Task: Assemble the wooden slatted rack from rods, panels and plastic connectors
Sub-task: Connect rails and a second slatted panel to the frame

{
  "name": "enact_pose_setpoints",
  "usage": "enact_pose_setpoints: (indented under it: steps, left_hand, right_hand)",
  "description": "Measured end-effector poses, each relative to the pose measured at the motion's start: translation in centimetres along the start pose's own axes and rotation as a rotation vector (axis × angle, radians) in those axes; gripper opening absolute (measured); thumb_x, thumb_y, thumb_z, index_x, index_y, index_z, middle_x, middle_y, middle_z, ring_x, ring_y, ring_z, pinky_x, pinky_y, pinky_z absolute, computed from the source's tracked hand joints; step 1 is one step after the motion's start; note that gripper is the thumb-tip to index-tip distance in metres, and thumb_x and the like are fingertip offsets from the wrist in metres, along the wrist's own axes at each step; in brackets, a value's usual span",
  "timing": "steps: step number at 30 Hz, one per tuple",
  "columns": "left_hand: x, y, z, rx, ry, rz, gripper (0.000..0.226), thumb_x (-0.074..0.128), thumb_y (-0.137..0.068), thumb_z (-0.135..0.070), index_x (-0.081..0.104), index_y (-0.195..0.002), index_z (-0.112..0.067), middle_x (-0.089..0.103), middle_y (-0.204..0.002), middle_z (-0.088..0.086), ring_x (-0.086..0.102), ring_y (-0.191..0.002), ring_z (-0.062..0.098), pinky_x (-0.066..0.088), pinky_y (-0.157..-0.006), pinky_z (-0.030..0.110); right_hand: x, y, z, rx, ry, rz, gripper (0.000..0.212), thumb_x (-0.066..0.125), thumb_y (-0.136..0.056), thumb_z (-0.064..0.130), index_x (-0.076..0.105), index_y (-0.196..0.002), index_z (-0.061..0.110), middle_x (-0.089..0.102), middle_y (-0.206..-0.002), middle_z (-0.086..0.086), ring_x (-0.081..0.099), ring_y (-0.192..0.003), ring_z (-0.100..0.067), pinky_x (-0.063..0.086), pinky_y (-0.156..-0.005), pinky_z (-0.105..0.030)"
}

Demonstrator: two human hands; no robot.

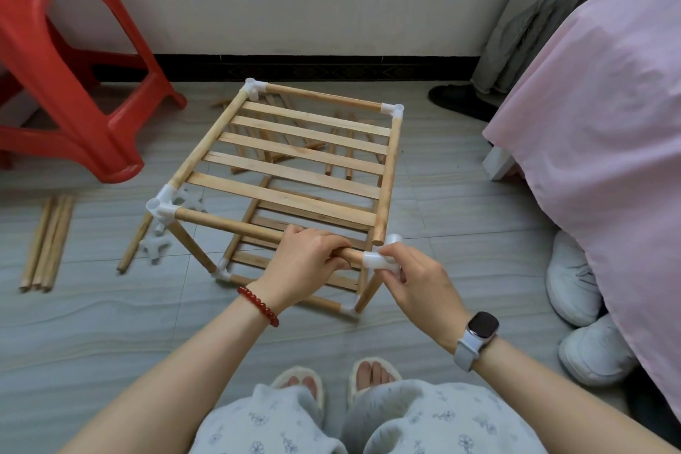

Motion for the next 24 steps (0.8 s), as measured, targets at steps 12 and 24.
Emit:
enact_pose_setpoints:
  steps: [12,24]
  left_hand:
    - [0.5,-0.5,-1.1,-0.042,0.014,0.13,0.039,0.052,-0.09,-0.044,0.05,-0.127,-0.035,0.048,-0.095,-0.014,0.046,-0.098,0.008,0.024,-0.088,0.031]
    - [0.1,-0.8,0.7,0.01,-0.18,0.248,0.04,0.041,-0.085,-0.063,0.057,-0.088,-0.027,0.056,-0.071,-0.009,0.051,-0.063,0.006,0.028,-0.049,0.017]
  right_hand:
    - [1.2,0.1,-3.4,0.16,-0.415,0.046,0.057,0.067,-0.084,0.012,0.034,-0.126,0.033,0.063,-0.09,0.005,0.054,-0.067,-0.013,0.045,-0.061,-0.022]
    - [0.0,-0.3,-4.6,0.241,-0.515,-0.073,0.009,0.053,-0.093,0.023,0.049,-0.09,0.03,0.054,-0.083,0.01,0.049,-0.071,0.002,0.039,-0.063,-0.014]
Point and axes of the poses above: each hand's wrist, its own y-axis away from the middle knuckle, its own x-axis out of the palm, z = x × y, the point moved 9 cm from there along -y, towards the middle knuckle
